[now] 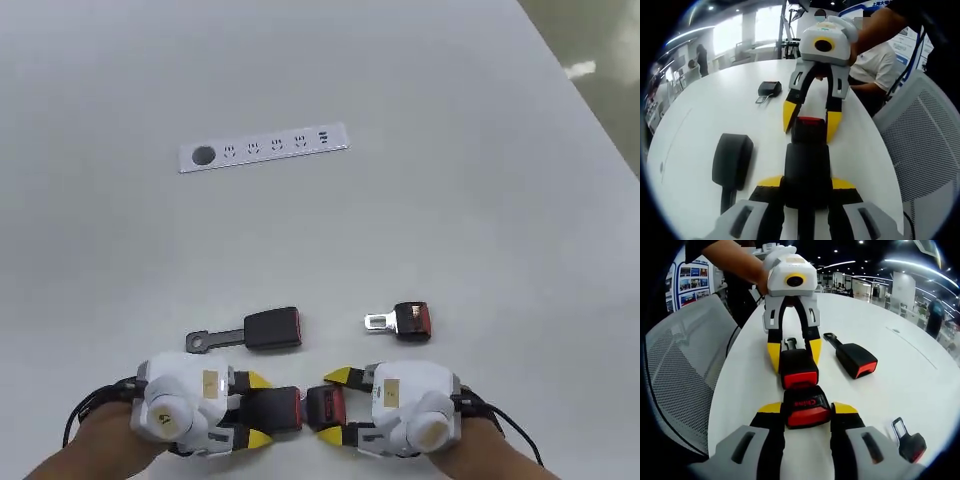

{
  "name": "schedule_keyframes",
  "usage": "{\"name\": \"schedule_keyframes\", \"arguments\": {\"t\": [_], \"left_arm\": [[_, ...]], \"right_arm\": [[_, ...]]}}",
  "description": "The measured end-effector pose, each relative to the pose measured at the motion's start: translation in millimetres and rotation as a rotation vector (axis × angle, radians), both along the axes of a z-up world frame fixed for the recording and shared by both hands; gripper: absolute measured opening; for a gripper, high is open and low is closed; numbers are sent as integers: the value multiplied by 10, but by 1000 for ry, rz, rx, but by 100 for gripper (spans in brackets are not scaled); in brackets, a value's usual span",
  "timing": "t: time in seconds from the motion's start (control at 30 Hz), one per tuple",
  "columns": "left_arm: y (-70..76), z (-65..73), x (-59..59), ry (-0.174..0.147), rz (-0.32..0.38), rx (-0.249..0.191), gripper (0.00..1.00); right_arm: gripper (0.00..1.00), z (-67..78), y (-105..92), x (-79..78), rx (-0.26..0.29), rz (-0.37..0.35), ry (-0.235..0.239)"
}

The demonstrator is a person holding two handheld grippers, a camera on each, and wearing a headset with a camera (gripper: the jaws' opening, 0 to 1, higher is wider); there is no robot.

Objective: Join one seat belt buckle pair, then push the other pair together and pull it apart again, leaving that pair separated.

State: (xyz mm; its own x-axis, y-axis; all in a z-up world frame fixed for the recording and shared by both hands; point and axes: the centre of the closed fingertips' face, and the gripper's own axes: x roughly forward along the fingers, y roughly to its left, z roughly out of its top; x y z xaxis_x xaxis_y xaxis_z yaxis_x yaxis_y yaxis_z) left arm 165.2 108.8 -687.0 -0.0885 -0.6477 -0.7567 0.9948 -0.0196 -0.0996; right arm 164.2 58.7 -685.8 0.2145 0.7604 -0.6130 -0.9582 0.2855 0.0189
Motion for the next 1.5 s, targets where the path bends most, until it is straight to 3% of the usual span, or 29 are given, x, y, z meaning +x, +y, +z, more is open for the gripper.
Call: {"name": "schedule_keyframes", "arguments": {"t": [0.37,0.63,0.7,0.77,0.83,0.93,1.2,1.5], "left_arm": [[-13,-4,-6,-5,-14,34,35],[-6,-14,-1,-17,-24,47,35],[-9,-8,7,3,8,47,36],[-6,22,-13,43,38,46,41],[20,25,-3,40,50,51,48],[31,99,0,71,95,18,55],[17,413,109,35,139,-47,65],[53,648,411,-18,184,-81,71]], "right_arm": [[35,-13,5,7,-28,0,-13],[37,-31,2,3,-40,-35,26],[43,-5,9,-3,-27,-42,36],[47,40,23,-2,-6,-45,41],[51,67,14,2,-9,-41,31],[58,104,-46,-2,-11,-43,41],[64,279,-279,75,8,-75,36],[69,477,-582,346,8,-105,19]]}}
